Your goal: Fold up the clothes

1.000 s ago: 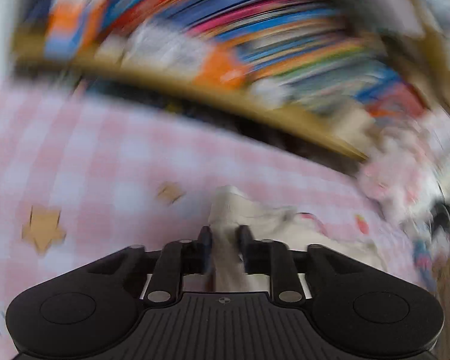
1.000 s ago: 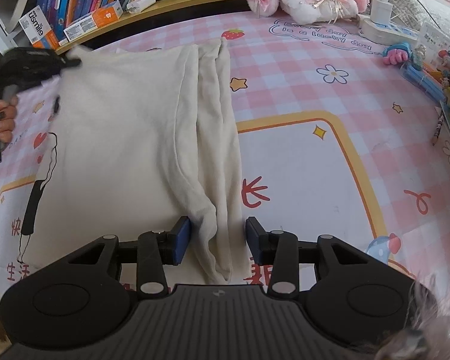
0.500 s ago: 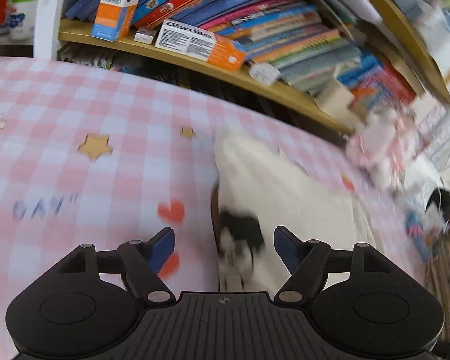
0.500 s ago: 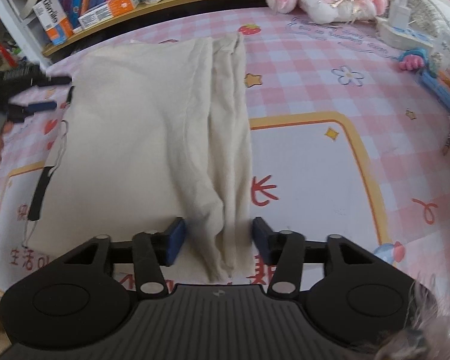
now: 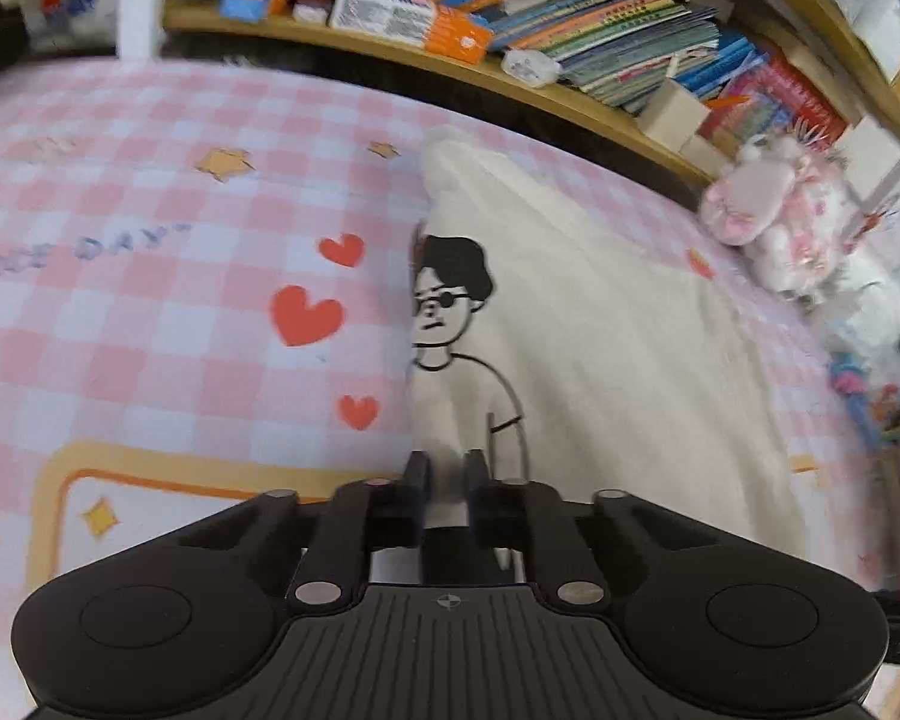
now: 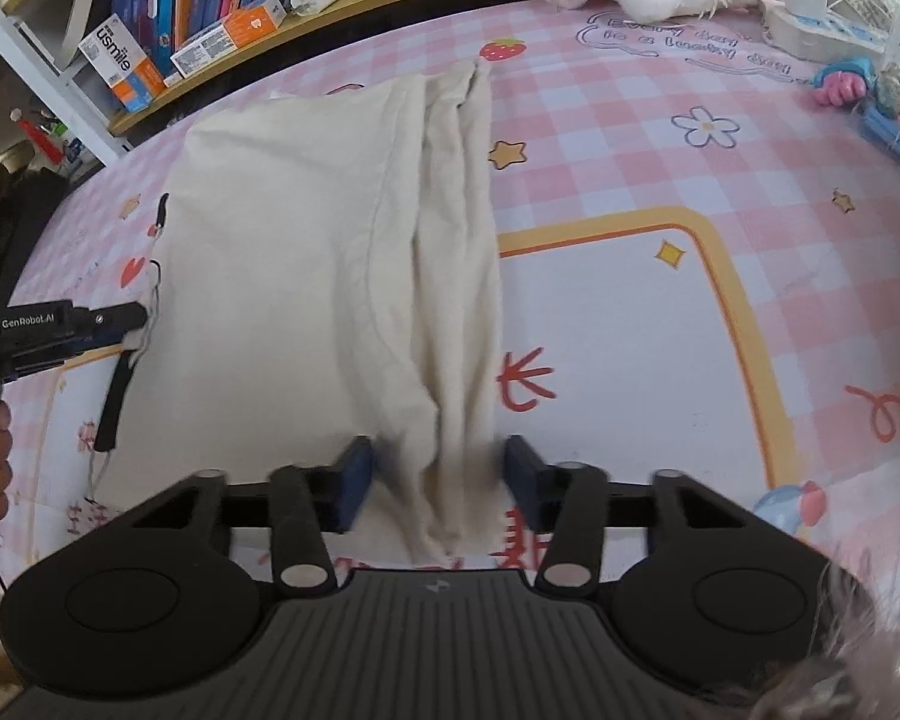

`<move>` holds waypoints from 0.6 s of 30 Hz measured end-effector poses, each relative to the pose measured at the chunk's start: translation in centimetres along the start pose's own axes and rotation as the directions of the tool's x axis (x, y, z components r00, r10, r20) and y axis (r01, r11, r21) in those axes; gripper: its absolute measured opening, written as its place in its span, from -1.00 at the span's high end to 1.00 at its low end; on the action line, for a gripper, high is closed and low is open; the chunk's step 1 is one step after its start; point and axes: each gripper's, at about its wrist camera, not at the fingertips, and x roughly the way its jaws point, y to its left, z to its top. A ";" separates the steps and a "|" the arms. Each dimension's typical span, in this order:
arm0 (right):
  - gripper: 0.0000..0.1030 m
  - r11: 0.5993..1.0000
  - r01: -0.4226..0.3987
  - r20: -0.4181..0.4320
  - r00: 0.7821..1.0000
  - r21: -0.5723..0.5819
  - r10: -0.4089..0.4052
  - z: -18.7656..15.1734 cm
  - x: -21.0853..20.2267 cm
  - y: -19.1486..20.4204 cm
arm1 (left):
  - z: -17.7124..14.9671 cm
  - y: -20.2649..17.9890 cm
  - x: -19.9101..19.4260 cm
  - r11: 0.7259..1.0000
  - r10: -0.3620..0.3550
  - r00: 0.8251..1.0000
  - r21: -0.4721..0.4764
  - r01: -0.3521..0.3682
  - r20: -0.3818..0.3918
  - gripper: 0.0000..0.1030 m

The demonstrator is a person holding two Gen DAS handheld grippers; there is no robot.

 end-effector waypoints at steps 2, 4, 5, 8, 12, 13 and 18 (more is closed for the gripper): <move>0.47 1.000 -0.022 -0.004 1.000 -0.009 0.022 -0.1 -0.1 -0.3 | -0.6 -0.1 -0.3 1.000 0.024 1.000 -0.001 -0.024 0.015 0.87; 0.51 0.999 -0.036 -0.003 0.999 -0.022 0.036 -0.2 -0.1 -0.4 | -0.9 -0.4 -0.9 0.999 0.040 0.998 0.018 -0.041 0.038 0.86; 0.51 0.999 -0.042 -0.003 0.999 -0.029 0.041 -0.2 -0.1 -0.5 | -1.1 -0.6 -1.2 0.998 0.046 0.997 0.030 -0.048 0.054 0.82; 0.50 0.997 -0.063 -0.007 0.998 -0.037 0.063 -0.1 -0.2 -0.9 | -1.7 -1.5 -2.3 0.996 0.061 0.995 0.053 -0.066 0.085 0.45; 0.32 0.996 -0.094 -0.020 0.995 -0.004 0.094 0.2 -0.5 -2.0 | -3.0 -3.1 -4.3 0.985 0.129 0.983 0.093 -0.142 0.132 -0.68; 0.28 0.995 -0.104 -0.025 0.994 0.006 0.104 0.3 -0.5 -2.3 | -3.4 -3.4 -4.7 0.980 0.155 0.978 0.101 -0.169 0.137 -0.70; 0.12 0.983 -0.165 -0.058 0.984 0.081 0.170 0.6 -1.1 -4.1 | -5.1 -4.3 -6.2 0.962 0.235 0.964 0.110 -0.249 0.128 -0.80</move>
